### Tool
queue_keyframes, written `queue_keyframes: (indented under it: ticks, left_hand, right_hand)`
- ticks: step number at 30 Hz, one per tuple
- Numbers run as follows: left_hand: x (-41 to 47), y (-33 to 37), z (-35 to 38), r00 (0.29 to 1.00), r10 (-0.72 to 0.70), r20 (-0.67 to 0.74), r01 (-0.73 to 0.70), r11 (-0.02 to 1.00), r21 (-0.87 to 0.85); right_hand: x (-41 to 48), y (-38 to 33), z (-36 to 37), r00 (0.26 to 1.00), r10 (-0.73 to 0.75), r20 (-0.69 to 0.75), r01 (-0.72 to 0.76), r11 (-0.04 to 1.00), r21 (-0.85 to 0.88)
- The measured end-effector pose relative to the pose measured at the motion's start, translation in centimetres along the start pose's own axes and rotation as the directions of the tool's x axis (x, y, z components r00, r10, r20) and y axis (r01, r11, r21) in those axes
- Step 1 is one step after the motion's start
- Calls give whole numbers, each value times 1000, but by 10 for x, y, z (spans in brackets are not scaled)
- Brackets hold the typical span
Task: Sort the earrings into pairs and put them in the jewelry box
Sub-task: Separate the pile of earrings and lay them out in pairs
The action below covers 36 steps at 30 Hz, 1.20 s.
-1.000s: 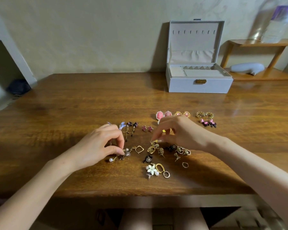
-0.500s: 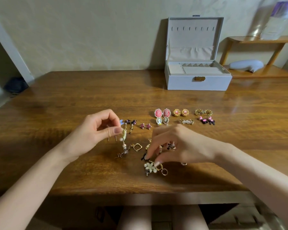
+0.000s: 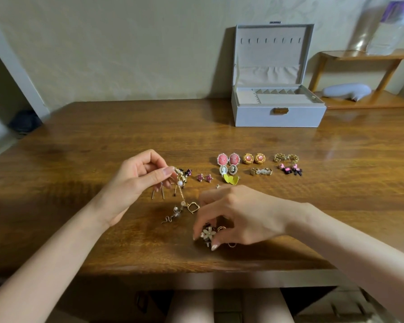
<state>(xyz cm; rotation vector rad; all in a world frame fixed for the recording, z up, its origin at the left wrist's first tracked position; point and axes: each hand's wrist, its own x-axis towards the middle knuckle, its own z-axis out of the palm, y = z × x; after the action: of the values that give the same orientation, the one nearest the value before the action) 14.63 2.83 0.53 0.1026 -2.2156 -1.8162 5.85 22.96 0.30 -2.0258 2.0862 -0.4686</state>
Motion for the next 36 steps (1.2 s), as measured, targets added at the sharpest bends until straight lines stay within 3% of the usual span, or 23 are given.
queue_keyframes:
  ticks: [6, 13, 18, 24, 27, 36]
  left_hand:
    - [1, -2, 0, 1000, 3, -17, -3, 1000, 20]
    - [3, -1, 1, 999, 14, -34, -15, 1000, -14]
    - [4, -2, 1, 999, 7, -43, -8, 1000, -26]
    - [2, -3, 0, 998, 6, -59, -4, 1000, 19]
    - [2, -2, 1, 998, 16, -60, -16, 1000, 5]
    - [1, -1, 1, 999, 7, -47, -5, 1000, 27]
  right_hand:
    - [0, 3, 2, 999, -9, -36, 9, 1000, 9]
    - [4, 13, -5, 985, 79, -156, -28, 952, 305]
    - [6, 20, -4, 969, 136, -207, -61, 942, 331]
    - [4, 9, -1, 999, 26, -22, -22, 988, 150]
    - [6, 5, 4, 1000, 24, -19, -22, 997, 72]
    - [8, 10, 6, 994, 73, -80, -65, 994, 91]
